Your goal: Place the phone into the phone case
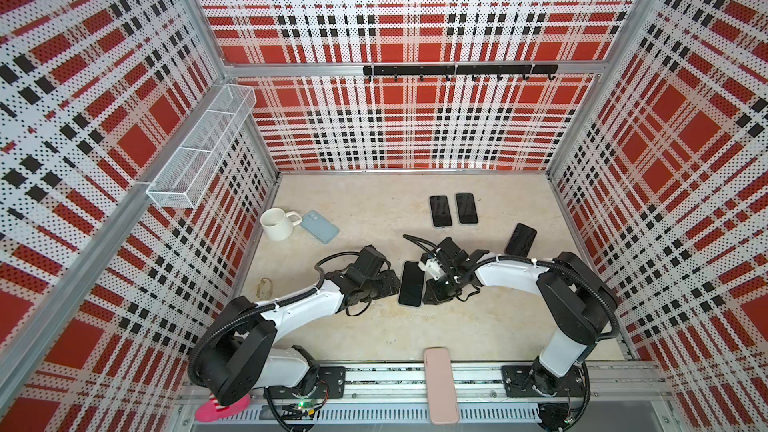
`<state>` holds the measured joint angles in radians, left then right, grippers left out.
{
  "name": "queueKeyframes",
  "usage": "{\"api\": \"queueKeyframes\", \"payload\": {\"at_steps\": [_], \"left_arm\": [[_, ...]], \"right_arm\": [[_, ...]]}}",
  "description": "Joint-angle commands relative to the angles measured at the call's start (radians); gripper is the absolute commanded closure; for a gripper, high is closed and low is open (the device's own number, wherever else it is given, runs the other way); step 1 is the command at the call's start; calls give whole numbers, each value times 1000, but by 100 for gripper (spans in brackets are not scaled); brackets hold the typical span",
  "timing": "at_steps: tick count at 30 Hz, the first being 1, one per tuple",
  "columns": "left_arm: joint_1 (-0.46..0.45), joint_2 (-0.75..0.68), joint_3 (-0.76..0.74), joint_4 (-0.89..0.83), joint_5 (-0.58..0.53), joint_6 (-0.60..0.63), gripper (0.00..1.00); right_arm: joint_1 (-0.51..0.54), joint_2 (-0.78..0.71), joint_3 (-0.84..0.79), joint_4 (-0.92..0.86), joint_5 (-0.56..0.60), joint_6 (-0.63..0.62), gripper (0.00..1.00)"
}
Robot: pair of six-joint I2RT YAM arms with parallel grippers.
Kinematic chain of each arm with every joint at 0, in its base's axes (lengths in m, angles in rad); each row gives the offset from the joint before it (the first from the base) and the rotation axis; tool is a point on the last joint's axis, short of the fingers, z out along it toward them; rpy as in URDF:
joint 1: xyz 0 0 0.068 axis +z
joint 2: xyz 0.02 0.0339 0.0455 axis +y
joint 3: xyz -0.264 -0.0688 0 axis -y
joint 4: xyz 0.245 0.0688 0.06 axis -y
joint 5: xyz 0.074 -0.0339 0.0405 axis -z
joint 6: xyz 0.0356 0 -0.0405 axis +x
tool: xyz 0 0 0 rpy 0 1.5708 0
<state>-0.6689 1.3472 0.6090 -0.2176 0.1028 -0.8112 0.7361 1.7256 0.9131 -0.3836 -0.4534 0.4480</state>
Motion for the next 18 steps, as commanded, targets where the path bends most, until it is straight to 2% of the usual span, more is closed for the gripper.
{"api": "queueKeyframes", "payload": {"at_steps": [1, 3, 5, 9, 13, 18], "left_arm": [[-18, 9, 20, -21, -29, 0, 22], [-31, 16, 40, -48, -56, 4, 14], [-52, 35, 67, -77, -83, 10, 1], [-111, 94, 137, -139, -149, 30, 2], [-167, 167, 221, -199, -218, 54, 2], [-212, 267, 314, -247, -274, 91, 2]], "right_arm": [[-21, -64, 7, 53, 73, 46, 82], [-52, -122, 5, -5, 152, 29, 79], [-94, -186, -15, -27, 188, 22, 72], [-159, -292, -51, -43, 231, 18, 52], [-189, -336, -68, -74, 267, -2, 30], [-220, -364, -96, -86, 276, -16, 20]]}}
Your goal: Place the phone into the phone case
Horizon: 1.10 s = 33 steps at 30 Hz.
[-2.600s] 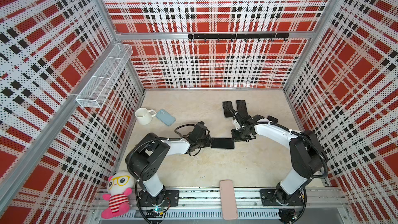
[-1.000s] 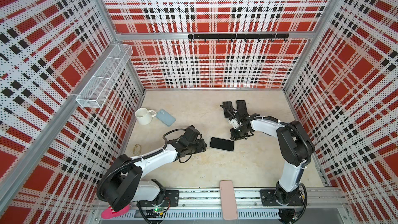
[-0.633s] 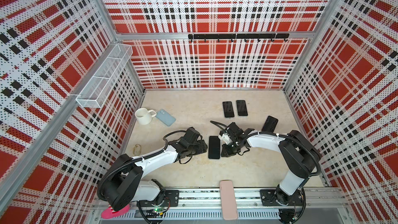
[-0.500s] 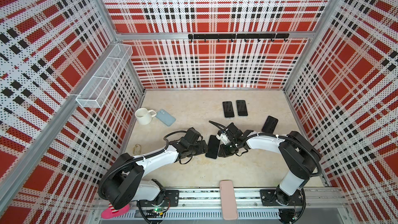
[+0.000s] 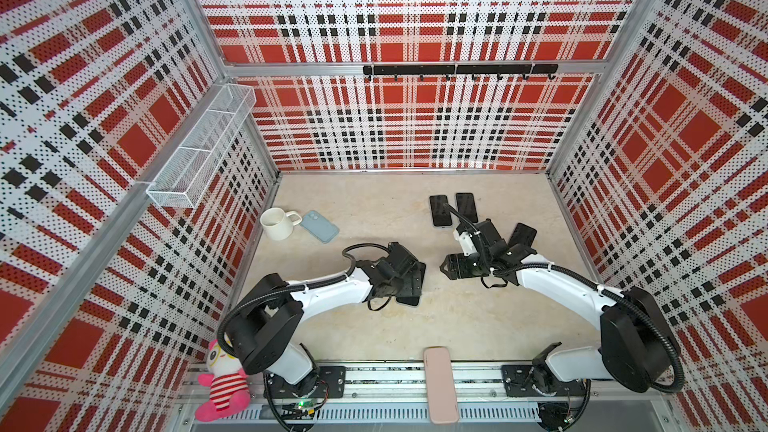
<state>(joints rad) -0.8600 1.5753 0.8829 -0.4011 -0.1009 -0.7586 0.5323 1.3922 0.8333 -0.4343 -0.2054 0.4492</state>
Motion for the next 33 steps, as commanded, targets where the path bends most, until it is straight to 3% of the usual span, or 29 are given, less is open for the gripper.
{"api": "queueKeyframes", "payload": {"at_steps": [1, 19, 26, 33], "left_arm": [[-28, 58, 55, -69, -79, 48, 2], [-83, 268, 181, -124, -119, 118, 2], [-66, 285, 232, -165, -130, 136, 21], [82, 385, 386, -159, -108, 251, 28]], "right_arm": [[-19, -37, -24, -36, 28, -19, 19], [-37, -73, -60, 10, 18, -40, 18], [-56, -103, -54, 4, 32, -43, 19], [-58, -145, -70, 2, 47, -39, 20]]}}
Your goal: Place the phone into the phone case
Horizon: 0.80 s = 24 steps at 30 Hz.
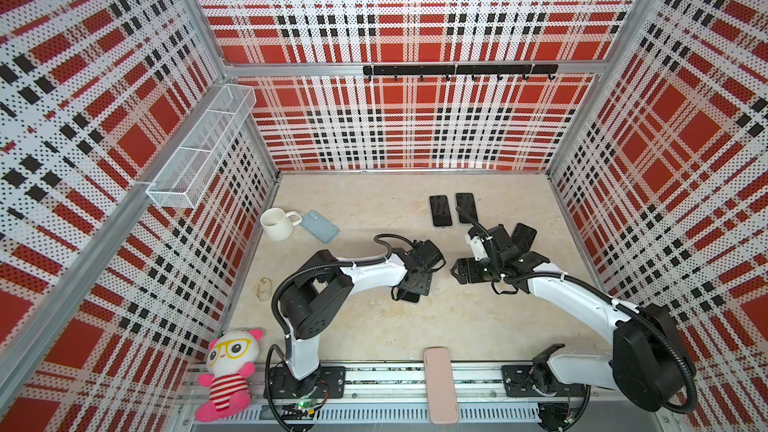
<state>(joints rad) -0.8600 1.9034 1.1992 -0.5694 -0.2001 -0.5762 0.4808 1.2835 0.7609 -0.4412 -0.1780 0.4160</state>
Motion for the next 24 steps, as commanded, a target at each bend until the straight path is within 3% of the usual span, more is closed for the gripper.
{"api": "queueKeyframes", "payload": {"at_steps": [1, 9, 15, 21, 24], "left_arm": [[108, 80, 104, 13, -6, 83, 29], [301, 391, 590, 4, 66, 162, 34], [325, 592, 904, -39, 141, 123, 35], [320, 636, 932, -41, 167, 94, 34], [313, 617, 911, -35, 166, 97, 28]], "right_arm": [[-7, -44, -5, 12, 22, -4, 20], [-16, -82, -57, 19, 25, 0, 20], [-22, -82, -69, 18, 32, -5, 20], [-31, -68, -57, 17, 38, -13, 20], [-36, -67, -55, 22, 46, -8, 20]]}}
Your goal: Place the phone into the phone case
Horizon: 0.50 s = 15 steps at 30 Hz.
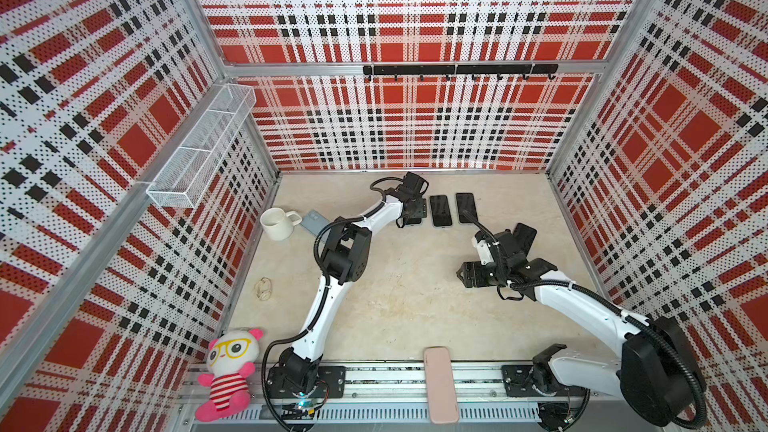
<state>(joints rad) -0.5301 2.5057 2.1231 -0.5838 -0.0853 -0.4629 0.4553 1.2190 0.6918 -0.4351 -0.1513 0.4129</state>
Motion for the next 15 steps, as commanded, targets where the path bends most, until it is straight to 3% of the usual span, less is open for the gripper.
{"api": "queueKeyframes", "payload": {"at_steps": [1, 9, 15], "left_arm": [[-21, 6, -19, -17, 48, -17, 25], [-22, -81, -40, -16, 50, 27, 7], [13, -341, -248, -36, 21, 191, 5]], "right_arm": [[-14, -3, 13, 20, 19, 1, 20], [-20, -47, 32, 6, 56, 22, 20], [-38, -87, 26, -6, 70, 11, 20]]}}
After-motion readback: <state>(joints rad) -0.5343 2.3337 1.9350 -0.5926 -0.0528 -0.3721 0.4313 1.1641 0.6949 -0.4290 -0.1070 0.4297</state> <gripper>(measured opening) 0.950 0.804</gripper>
